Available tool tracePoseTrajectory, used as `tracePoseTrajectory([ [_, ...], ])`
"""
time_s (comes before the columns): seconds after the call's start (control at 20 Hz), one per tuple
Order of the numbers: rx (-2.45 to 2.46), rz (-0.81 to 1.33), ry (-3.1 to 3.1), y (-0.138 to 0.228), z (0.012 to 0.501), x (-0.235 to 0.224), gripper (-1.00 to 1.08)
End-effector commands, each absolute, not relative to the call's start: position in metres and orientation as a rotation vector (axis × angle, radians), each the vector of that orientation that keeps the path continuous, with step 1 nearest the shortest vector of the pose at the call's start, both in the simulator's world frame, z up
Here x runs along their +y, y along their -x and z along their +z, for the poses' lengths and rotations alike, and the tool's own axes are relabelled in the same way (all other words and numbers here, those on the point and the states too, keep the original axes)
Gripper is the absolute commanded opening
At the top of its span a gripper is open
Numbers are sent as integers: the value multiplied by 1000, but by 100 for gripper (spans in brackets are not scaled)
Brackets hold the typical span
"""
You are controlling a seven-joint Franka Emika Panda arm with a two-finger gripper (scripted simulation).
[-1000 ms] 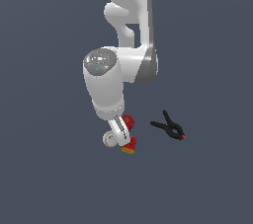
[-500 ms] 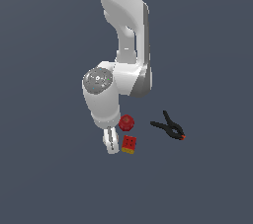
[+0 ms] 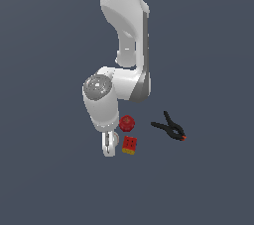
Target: Pick up a designated object from a clutter of objects.
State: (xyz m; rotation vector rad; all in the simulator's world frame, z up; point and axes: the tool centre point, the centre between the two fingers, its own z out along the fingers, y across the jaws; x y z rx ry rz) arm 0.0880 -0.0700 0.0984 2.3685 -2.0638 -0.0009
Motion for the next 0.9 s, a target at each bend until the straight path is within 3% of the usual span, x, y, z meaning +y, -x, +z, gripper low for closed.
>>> tracePoseTrajectory([
  [0.0, -2064, -1, -2368, -88, 98, -70, 100],
  [0.85, -2070, 0, -2363, -88, 48, -70, 100],
])
